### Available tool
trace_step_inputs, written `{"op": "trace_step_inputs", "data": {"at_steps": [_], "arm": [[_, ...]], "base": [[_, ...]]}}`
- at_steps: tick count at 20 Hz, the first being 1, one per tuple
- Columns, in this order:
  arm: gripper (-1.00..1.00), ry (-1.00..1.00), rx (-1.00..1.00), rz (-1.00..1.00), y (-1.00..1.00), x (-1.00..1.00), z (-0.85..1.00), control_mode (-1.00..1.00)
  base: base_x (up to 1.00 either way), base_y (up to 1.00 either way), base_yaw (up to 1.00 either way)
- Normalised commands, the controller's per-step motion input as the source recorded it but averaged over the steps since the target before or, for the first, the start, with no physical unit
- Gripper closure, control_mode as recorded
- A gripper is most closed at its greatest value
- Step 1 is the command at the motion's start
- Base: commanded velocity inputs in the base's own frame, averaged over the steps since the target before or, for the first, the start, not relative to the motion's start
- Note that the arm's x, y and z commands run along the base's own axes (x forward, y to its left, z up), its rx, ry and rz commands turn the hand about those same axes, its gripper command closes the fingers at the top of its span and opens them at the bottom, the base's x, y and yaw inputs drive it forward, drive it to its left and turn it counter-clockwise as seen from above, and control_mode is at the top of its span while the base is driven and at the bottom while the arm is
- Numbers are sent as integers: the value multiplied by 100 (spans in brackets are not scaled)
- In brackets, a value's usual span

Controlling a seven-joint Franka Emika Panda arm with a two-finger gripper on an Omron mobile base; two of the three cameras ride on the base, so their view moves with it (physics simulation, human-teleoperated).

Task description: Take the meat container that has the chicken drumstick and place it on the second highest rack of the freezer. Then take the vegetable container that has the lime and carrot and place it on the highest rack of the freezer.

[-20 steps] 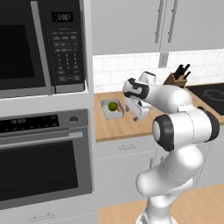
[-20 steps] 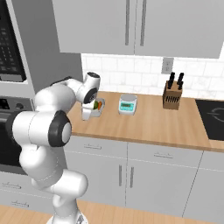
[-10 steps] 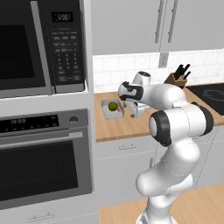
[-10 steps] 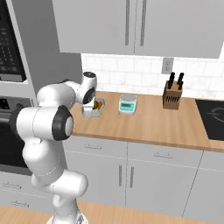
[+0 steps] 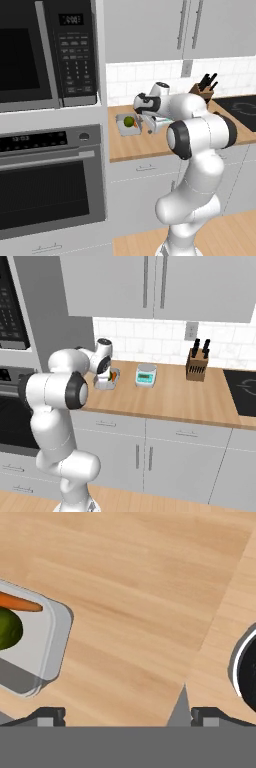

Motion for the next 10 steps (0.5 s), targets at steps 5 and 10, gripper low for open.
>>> {"op": "trace_step_inputs", "data": {"at_steps": [5,10], "arm": [[-100,0,0,0,0,27,-24,-100],[-100,0,0,0,0,38,-19,-100]], "base": [[0,0,0],[0,0,0]]}}
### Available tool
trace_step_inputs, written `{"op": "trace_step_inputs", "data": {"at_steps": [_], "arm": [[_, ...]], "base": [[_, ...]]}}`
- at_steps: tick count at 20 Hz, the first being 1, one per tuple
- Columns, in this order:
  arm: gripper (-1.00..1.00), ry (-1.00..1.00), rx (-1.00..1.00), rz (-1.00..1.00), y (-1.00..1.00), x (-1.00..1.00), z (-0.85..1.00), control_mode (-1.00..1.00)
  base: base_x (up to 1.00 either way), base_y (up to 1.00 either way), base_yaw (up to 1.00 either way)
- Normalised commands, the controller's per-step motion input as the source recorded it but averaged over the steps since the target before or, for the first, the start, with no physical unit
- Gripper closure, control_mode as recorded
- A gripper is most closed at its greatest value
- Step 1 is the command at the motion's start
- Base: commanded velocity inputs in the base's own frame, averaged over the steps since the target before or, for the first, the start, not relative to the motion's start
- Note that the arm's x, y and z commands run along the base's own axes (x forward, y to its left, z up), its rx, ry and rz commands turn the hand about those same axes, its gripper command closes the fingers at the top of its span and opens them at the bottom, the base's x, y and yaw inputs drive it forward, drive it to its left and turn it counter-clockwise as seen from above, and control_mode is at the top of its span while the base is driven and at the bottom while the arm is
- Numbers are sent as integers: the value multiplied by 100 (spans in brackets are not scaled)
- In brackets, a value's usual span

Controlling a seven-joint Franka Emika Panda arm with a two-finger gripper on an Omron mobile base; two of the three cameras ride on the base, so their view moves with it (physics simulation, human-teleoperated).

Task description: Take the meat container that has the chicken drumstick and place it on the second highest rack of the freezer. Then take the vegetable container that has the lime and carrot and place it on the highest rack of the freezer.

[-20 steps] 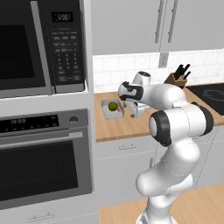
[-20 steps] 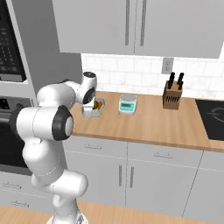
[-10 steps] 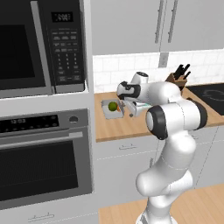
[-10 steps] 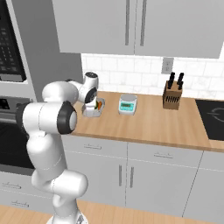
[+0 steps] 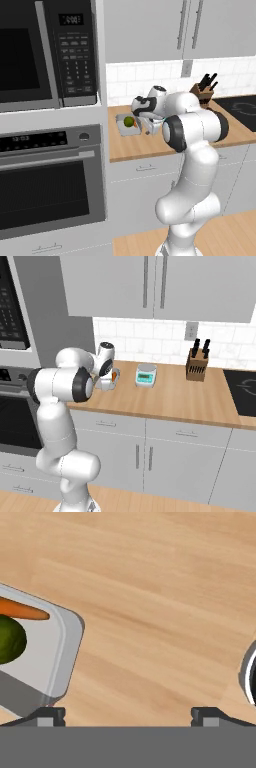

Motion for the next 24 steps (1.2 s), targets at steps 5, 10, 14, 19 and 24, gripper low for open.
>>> {"op": "trace_step_inputs", "data": {"at_steps": [5,10,14,19,24], "arm": [[-100,0,0,0,0,39,-16,-100],[-100,1,0,0,0,56,-16,-100],[-100,0,0,0,0,40,-18,-100],[-100,0,0,0,0,32,-24,-100],[-100,0,0,0,0,13,-29,-100]], "base": [[0,0,0],[0,0,0],[0,0,0],[0,0,0],[0,0,0]]}}
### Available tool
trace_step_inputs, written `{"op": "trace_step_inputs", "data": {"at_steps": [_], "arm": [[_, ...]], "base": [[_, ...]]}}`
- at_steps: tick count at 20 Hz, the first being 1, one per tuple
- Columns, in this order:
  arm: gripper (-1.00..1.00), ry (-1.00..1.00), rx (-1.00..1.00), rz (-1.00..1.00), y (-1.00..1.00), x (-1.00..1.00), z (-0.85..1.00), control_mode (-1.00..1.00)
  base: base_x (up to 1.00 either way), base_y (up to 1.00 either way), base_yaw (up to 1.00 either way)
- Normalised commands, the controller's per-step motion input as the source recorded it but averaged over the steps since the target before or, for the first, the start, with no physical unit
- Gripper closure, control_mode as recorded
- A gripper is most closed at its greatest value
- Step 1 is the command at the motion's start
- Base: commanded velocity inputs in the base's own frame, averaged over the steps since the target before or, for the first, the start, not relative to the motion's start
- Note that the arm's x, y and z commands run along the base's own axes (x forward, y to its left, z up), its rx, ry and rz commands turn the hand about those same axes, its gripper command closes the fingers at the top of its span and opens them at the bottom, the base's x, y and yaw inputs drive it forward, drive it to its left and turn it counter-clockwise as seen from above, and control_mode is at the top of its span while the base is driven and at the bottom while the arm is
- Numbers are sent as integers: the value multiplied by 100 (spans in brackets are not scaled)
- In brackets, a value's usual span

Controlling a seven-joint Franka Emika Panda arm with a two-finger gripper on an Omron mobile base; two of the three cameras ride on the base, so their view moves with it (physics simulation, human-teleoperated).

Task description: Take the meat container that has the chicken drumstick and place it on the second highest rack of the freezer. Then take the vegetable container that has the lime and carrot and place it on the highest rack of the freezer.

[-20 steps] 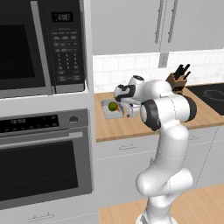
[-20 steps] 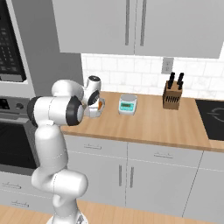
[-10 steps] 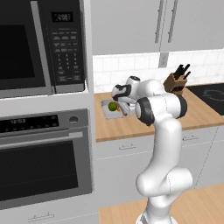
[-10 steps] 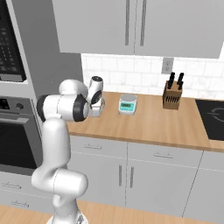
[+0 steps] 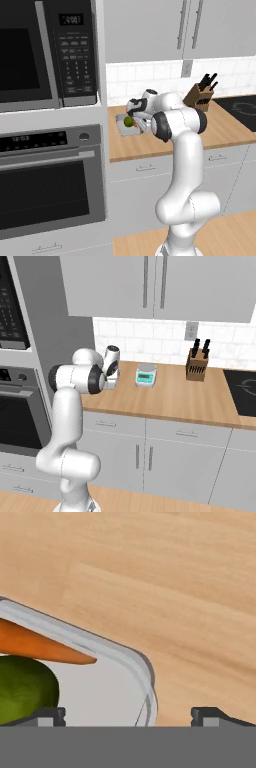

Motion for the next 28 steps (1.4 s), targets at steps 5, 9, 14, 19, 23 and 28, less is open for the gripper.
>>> {"op": "trace_step_inputs", "data": {"at_steps": [5,9,14,19,23,28], "arm": [[-100,0,0,0,0,20,-29,-100],[-100,0,0,0,0,33,-28,-100],[100,0,0,0,13,56,-29,-100],[100,0,0,0,1,-2,-48,-100],[100,0,0,0,0,-14,-9,-100],[100,0,0,8,-5,-34,36,-100]], "base": [[0,0,0],[0,0,0],[0,0,0],[0,0,0],[0,0,0],[0,0,0]]}}
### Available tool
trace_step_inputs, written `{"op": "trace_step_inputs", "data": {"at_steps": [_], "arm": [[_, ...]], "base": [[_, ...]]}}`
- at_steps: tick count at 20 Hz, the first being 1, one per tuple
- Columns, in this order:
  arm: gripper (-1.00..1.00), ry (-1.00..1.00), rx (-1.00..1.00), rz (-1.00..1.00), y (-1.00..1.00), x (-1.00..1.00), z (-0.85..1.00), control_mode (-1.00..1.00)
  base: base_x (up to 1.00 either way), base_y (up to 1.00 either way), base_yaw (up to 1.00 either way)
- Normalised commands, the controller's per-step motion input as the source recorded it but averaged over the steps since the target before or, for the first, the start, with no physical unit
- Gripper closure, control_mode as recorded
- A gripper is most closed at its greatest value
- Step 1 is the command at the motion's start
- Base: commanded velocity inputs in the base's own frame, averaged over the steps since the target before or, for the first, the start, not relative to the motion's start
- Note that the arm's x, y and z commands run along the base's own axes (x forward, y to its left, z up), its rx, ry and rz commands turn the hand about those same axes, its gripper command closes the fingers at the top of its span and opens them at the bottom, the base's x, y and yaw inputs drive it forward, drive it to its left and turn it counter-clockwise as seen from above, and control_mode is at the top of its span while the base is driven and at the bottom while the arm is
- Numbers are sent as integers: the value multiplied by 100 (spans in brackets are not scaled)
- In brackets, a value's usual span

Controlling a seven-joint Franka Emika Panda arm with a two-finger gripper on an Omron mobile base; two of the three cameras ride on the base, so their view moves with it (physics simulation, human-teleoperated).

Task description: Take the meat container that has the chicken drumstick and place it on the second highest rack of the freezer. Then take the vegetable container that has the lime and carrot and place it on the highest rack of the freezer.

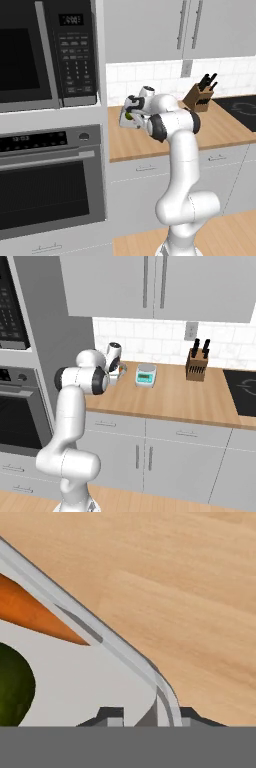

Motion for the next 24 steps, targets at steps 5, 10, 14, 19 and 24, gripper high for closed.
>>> {"op": "trace_step_inputs", "data": {"at_steps": [5,10,14,19,24], "arm": [[100,-1,0,25,-12,-73,38,-100],[100,-12,0,29,-31,-100,27,-100],[100,-13,-1,28,-51,-100,30,-100],[100,-19,-12,49,-65,-100,56,-100],[100,-18,-14,65,-55,-95,63,-100]], "base": [[0,0,0],[0,0,0],[0,0,0],[0,0,0],[0,0,0]]}}
